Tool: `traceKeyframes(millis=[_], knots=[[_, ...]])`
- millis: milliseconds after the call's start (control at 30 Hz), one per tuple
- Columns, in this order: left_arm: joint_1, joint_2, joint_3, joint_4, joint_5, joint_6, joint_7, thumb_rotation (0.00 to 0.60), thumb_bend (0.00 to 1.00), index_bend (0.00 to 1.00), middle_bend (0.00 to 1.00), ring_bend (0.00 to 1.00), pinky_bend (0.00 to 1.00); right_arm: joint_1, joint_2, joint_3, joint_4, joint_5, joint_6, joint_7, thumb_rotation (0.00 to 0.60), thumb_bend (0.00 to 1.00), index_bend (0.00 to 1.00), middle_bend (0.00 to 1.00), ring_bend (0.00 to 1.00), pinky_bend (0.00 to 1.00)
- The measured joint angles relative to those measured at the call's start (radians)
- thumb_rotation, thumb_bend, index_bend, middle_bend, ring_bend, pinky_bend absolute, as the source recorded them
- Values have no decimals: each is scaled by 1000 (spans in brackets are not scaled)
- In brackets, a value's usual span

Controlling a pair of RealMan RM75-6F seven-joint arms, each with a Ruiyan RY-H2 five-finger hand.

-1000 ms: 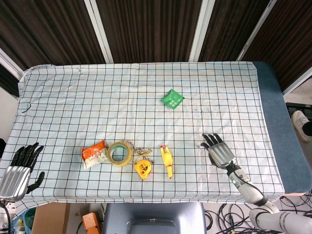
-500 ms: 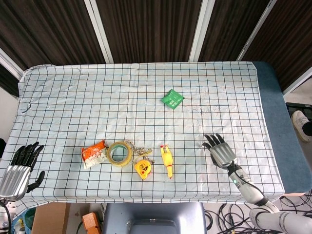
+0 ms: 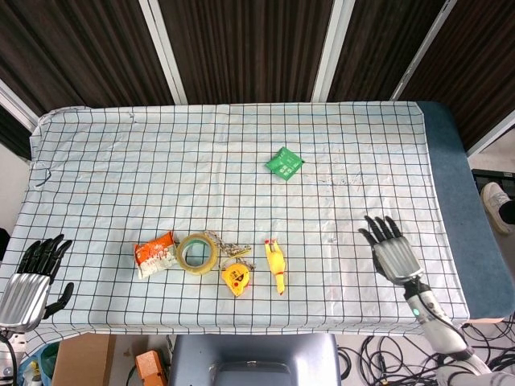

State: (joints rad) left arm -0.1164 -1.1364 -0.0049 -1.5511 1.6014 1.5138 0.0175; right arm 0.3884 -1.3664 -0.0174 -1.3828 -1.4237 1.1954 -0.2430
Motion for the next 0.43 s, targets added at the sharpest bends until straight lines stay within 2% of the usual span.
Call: traceKeyframes(millis=[100, 267, 367, 433], knots=[[2, -1, 1, 1, 2, 3, 2, 600, 421, 0, 0, 21, 43, -86, 53, -31, -53, -40, 146, 6, 600, 662, 22, 0, 0, 0], [-3, -4, 3, -1, 5, -9, 7, 600, 420, 0, 0, 21, 42, -254, 132, -93, -107, -142, 403, 33, 600, 654, 0, 0, 0, 0], [-8, -5, 4, -4, 5, -17, 13, 600, 421, 0, 0, 20, 42, -322, 160, -109, -118, -180, 472, 49, 600, 655, 0, 0, 0, 0], [-7, -6, 4, -6, 8, -13, 16, 600, 421, 0, 0, 20, 42, -329, 165, -111, -121, -189, 471, 50, 600, 655, 0, 0, 0, 0]])
